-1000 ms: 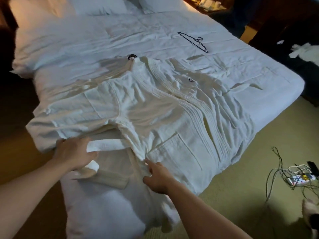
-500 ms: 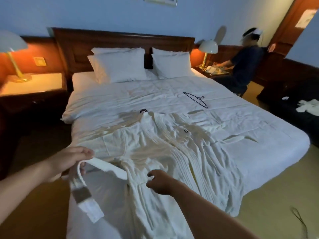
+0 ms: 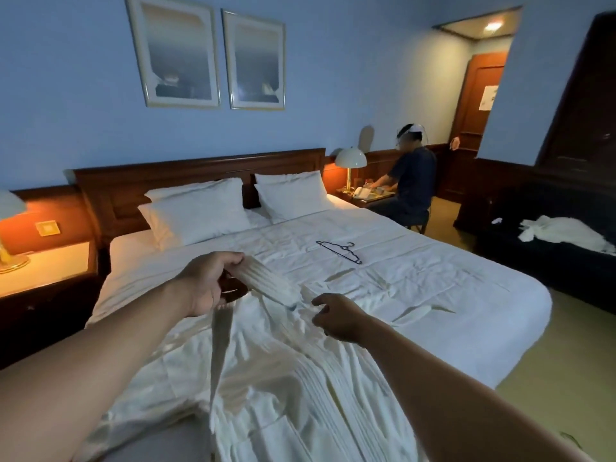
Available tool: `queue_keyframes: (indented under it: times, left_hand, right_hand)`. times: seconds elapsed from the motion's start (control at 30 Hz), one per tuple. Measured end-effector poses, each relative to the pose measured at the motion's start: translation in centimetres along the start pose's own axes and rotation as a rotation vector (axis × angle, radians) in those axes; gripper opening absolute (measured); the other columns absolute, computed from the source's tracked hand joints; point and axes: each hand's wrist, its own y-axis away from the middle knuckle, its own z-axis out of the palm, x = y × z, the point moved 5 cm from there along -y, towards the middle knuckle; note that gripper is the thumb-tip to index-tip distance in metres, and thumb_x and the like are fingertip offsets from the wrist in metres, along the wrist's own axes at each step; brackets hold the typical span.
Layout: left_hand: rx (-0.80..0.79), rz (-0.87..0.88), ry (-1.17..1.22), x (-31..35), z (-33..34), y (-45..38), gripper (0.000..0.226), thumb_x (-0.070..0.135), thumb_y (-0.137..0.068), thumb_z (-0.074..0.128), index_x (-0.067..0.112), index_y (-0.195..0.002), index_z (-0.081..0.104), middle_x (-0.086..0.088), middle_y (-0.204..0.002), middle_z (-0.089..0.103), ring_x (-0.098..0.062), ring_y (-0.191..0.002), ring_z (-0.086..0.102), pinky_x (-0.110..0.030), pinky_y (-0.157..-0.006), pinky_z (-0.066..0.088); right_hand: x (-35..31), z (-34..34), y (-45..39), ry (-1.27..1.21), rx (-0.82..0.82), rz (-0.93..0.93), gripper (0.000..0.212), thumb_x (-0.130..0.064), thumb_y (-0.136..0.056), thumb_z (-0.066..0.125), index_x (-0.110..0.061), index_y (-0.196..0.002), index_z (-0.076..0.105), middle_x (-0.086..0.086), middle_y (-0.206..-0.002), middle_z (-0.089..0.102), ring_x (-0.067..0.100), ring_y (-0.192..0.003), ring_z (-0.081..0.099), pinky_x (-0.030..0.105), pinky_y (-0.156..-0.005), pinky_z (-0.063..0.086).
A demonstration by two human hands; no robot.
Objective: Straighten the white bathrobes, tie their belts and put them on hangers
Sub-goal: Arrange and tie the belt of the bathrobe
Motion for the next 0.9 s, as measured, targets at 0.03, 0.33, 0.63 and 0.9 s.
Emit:
queue_keyframes:
  times: [0.03,0.33,0.63,0.9]
  left_hand:
    - [-0.016,-0.005,-0.008,0.1,1.4,-0.7,0.015,0.013,-0.095,0.055,0.012,-0.107,0.064,-0.015,-0.1,0.062,-0.03,-0.091,0.065,-0.042,-0.081,0.055]
    - [0.007,0.114,-0.272,-2.1,7.9,-11.1,0.031,-0.003,-0.094,0.048,0.018,-0.103,0.07,-0.008,-0.098,0.075,-0.02,-0.078,0.073,-0.031,-0.069,0.054]
    - [0.097,0.185,-0.747,-3.0,11.8,-18.5,0.031,0.04,-0.095,0.055,0.018,-0.073,0.059,-0.005,-0.062,0.057,-0.025,-0.053,0.051,-0.026,-0.051,0.036]
    - [0.172,0.116,-0.999,-7.2,16.3,-25.6,0.03,0.034,-0.095,0.054,0.012,-0.076,0.063,-0.009,-0.082,0.066,-0.032,-0.084,0.062,-0.033,-0.064,0.041]
  right_hand:
    - [0.4,-1.0,-0.3,-0.013,0.019,0.001,0.046,-0.028,-0.087,0.064,-0.026,-0.133,0.06,0.008,-0.116,0.07,0.026,-0.098,0.067,0.036,-0.092,0.054]
    - [7.1,-6.2,-6.4,-0.033,0.094,0.112,0.042,-0.025,-0.088,0.063,-0.023,-0.13,0.06,0.01,-0.112,0.068,0.023,-0.086,0.066,0.034,-0.085,0.055]
    - [11.4,-7.1,-11.3,-0.091,0.048,0.2,0.037,-0.017,-0.091,0.063,-0.019,-0.128,0.059,0.014,-0.102,0.07,0.025,-0.08,0.068,0.025,-0.052,0.045]
    - [17.1,-7.8,-19.5,-0.092,-0.077,0.231,0.039,-0.021,-0.09,0.063,-0.022,-0.129,0.059,0.016,-0.107,0.07,0.027,-0.083,0.068,0.027,-0.054,0.045]
